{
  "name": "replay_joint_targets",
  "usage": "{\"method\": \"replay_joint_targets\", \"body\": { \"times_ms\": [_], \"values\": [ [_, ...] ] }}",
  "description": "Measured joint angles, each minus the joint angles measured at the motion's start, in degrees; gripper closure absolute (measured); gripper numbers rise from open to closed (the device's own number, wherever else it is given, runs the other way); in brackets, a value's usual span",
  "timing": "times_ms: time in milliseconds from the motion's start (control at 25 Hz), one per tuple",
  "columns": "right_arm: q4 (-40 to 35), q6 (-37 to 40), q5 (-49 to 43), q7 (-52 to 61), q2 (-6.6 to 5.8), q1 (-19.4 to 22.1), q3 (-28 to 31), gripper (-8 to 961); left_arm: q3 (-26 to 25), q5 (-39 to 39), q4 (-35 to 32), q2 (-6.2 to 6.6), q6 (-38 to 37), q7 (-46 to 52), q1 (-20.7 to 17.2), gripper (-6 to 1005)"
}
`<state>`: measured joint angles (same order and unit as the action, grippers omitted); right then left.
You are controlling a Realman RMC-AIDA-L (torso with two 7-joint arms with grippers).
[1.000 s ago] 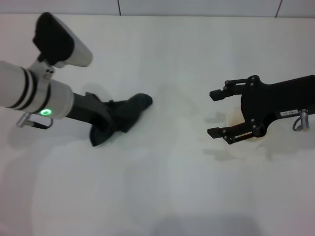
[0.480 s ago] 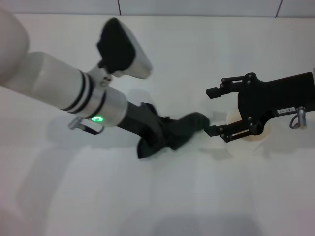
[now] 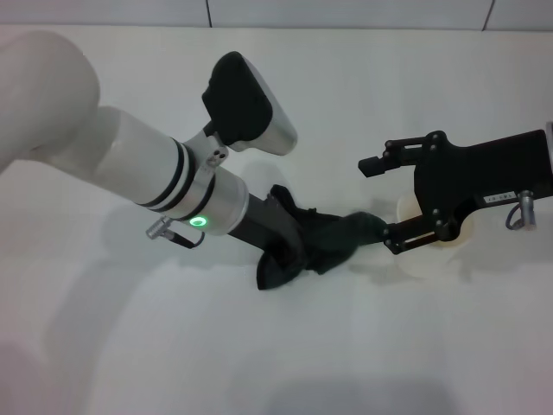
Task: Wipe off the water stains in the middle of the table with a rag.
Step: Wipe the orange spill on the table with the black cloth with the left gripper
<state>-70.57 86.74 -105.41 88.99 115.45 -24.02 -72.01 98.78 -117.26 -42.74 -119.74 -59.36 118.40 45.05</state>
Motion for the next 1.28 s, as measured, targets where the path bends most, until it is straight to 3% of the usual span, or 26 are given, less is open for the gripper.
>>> {"method": "replay_joint_targets", "body": {
  "times_ms": [120,360,520,720,1000,1280],
  "values": [
    [0.0,-0.1,0.1,-0.1,0.04,0.0,0.0,125,-0.9,-0.1,0.9,0.29,0.6,0.0,0.0,905],
    [0.1,-0.4,0.1,-0.1,0.04,-0.1,0.0,125,-13.2,-9.4,0.7,0.57,-0.6,-0.1,-2.2,905],
    [0.1,-0.4,0.1,-0.2,0.03,0.0,0.0,125,-17.9,-12.7,0.1,0.64,-2.8,-0.3,-3.3,906],
    [0.1,-0.4,0.1,-0.2,0.03,0.1,0.0,125,-16.7,-13.0,-6.3,0.27,-7.8,-0.6,-6.8,908],
    [0.1,-0.4,0.4,-0.3,0.03,0.4,-0.1,125,-8.4,-7.3,-14.6,0.2,-10.2,-0.2,-10.2,904],
    [0.0,-0.1,0.7,-0.3,0.03,0.7,-0.1,125,-10.7,-8.6,-15.8,0.61,-11.3,0.3,-12.5,901]
  ]
}}
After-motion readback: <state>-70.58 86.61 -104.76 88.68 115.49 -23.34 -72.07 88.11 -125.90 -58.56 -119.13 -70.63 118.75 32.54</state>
